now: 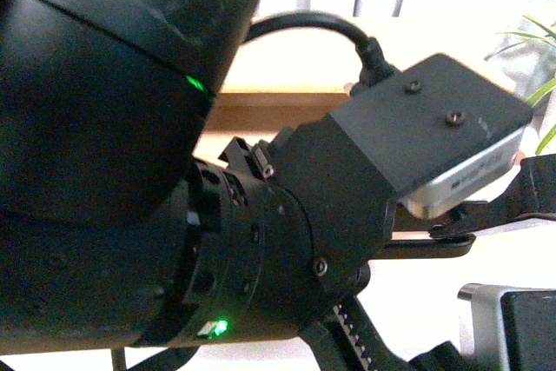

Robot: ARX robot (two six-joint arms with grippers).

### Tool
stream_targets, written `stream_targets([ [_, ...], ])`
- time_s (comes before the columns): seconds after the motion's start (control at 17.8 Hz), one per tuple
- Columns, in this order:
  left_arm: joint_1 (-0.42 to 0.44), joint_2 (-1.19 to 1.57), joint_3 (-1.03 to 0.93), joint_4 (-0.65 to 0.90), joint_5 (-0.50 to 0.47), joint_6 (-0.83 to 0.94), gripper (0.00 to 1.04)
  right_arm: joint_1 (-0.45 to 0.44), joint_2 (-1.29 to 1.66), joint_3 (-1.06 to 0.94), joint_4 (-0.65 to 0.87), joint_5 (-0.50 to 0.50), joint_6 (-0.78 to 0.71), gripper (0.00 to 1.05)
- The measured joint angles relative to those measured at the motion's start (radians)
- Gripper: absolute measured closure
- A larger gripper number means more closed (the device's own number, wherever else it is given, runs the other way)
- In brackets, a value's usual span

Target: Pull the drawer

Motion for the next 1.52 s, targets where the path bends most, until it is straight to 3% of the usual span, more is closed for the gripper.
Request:
stream_targets([
  [0.22,0.037,-0.131,0.000,-0.044,0.056,-0.058,0.07,-0.048,-0.119,0.071,-0.078,-0.033,0.038,0.06],
  [0.34,0.134,-0.293,-0.027,0.127,0.147,-0.234,0.07,-0.146,-0.185,0.134,-0.102,-0.145,0.213,0.06],
  [0.45,0.262,-0.339,-0.054,0.245,0.088,-0.387,0.07,-0.221,-0.198,0.148,-0.018,-0.166,0.420,0.06],
  [0.62,0.432,-0.346,-0.085,0.274,-0.050,-0.549,0.07,-0.319,-0.179,0.150,0.106,-0.091,0.693,0.06],
  [0.79,0.549,-0.367,-0.157,0.310,-0.154,-0.605,0.07,-0.410,-0.157,0.145,0.167,-0.030,0.930,0.06],
  [1.01,0.673,-0.452,-0.251,0.299,-0.192,-0.644,0.07,-0.529,-0.150,0.110,0.218,0.002,1.177,0.06],
  [1.29,0.774,-0.564,-0.330,0.261,-0.202,-0.650,0.07,-0.618,-0.145,0.054,0.338,0.016,1.307,0.09],
  [1.35,0.789,-0.579,-0.338,0.251,-0.202,-0.650,0.07,-0.619,-0.146,0.019,0.437,0.052,1.309,0.14],
  [1.52,0.833,-0.603,-0.374,0.309,-0.180,-0.629,0.10,-0.621,-0.185,-0.047,0.523,0.074,1.315,0.24],
])
